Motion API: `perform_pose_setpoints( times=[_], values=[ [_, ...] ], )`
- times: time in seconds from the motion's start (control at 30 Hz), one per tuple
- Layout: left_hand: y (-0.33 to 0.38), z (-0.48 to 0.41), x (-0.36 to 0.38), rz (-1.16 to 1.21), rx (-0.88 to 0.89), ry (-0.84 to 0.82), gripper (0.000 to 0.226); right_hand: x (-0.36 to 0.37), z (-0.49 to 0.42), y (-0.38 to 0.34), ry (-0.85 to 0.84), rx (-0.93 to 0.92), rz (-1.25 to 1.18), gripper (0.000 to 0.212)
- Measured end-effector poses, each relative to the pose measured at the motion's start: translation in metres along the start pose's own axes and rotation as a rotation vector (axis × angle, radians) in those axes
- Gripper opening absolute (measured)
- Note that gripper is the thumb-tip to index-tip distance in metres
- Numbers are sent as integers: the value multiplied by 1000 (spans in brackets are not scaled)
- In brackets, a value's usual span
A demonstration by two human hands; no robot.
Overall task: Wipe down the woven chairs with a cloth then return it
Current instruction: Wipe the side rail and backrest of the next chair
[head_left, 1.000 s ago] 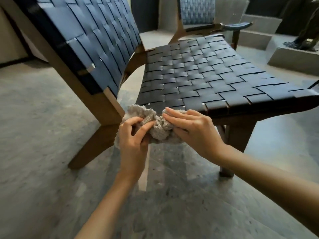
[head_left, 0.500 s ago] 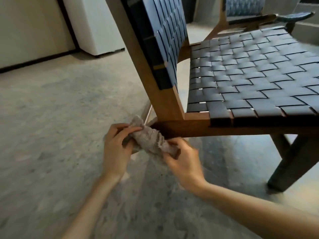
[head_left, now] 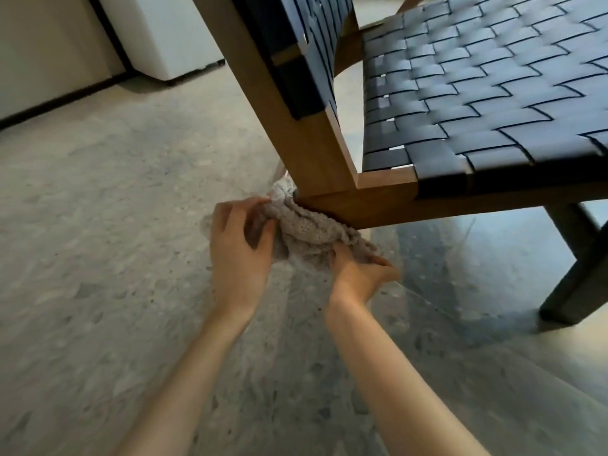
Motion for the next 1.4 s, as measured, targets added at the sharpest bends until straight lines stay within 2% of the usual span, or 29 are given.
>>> perform_pose_setpoints(
  times=[0.07,0.1,0.2,0.27,0.5,0.57,0.67,0.73,0.87,1.1,1.23,1.3,1.4],
  values=[
    [-1,3,7,43,37,-72,32,11,6,4,-22,61,-176,24],
    [-2,2,13,80,20,-144,34,17,11,2,-64,49,-233,23],
    [1,-1,26,134,13,-344,42,29,26,-8,-224,-125,-236,48],
    [4,-5,32,124,51,-418,46,30,29,-8,-273,-232,-208,50],
    [-24,-11,43,124,96,-436,45,36,27,13,-401,-352,-129,32],
    [-41,-9,43,136,102,-444,45,41,26,26,-471,-339,-66,32],
    [-68,-8,41,130,89,-462,44,51,19,52,-523,-341,211,41],
    [-90,-5,41,129,67,-497,43,57,17,70,-557,-329,314,40],
    [-129,0,41,109,-49,-561,39,70,23,103,-680,-295,291,27],
    [-177,3,41,-92,-127,-601,46,91,24,144,-832,-77,346,41],
    [-179,6,38,-105,-175,-585,41,94,21,146,-801,-17,318,37],
    [-169,9,35,-72,-193,-541,32,86,22,142,-698,-13,259,26],
    [-136,14,33,16,-224,-422,33,73,23,125,-507,-88,176,18]
  ],
)
Point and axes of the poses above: each hand's wrist, its own z-axis away from the middle knuckle, its own x-axis out of the palm, y = z × x, the point moved 5 cm from there along -z, towards the middle knuckle, and after that the axes turned 9 degrees about -x, right-handed, at the moved point
